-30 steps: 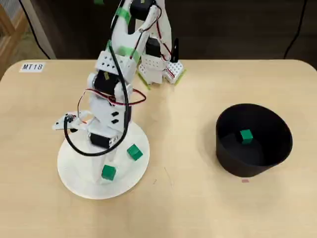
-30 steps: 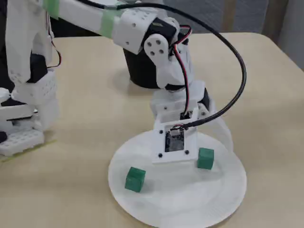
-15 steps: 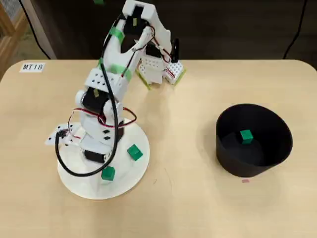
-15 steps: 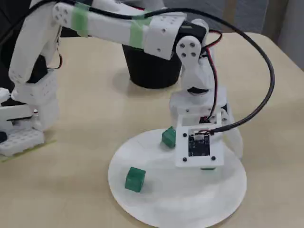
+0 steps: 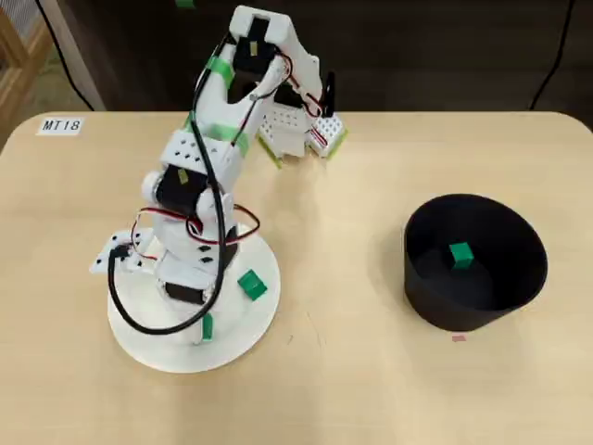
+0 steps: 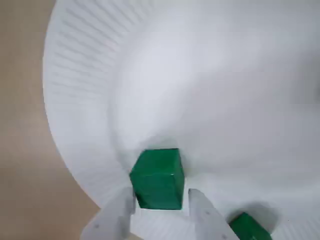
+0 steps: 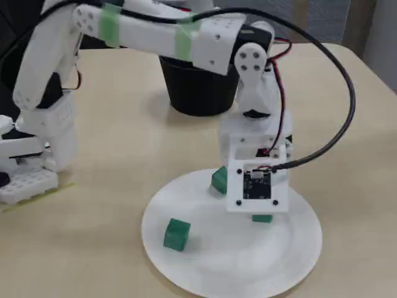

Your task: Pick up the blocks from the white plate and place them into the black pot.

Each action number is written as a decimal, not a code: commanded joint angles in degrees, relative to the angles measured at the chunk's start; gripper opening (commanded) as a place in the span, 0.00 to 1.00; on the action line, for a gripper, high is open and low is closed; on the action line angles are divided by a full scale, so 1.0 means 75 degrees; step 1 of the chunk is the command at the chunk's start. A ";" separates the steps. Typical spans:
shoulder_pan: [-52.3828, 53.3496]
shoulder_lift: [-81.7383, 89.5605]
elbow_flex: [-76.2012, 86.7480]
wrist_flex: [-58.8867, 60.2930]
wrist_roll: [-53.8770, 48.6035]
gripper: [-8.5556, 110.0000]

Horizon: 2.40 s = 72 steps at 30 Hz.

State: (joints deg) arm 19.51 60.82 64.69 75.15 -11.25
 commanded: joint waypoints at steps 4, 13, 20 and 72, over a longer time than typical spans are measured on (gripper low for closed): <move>0.0105 0.0105 -0.0352 0.0000 0.0082 0.06; 0.0082 0.0844 -0.0352 0.0035 0.0012 0.05; -0.0434 0.2695 -0.0352 -0.0164 0.0035 0.05; -0.7488 0.2437 -0.0129 0.0961 0.1711 0.29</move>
State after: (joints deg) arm -37.09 77.34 64.69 81.91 2.02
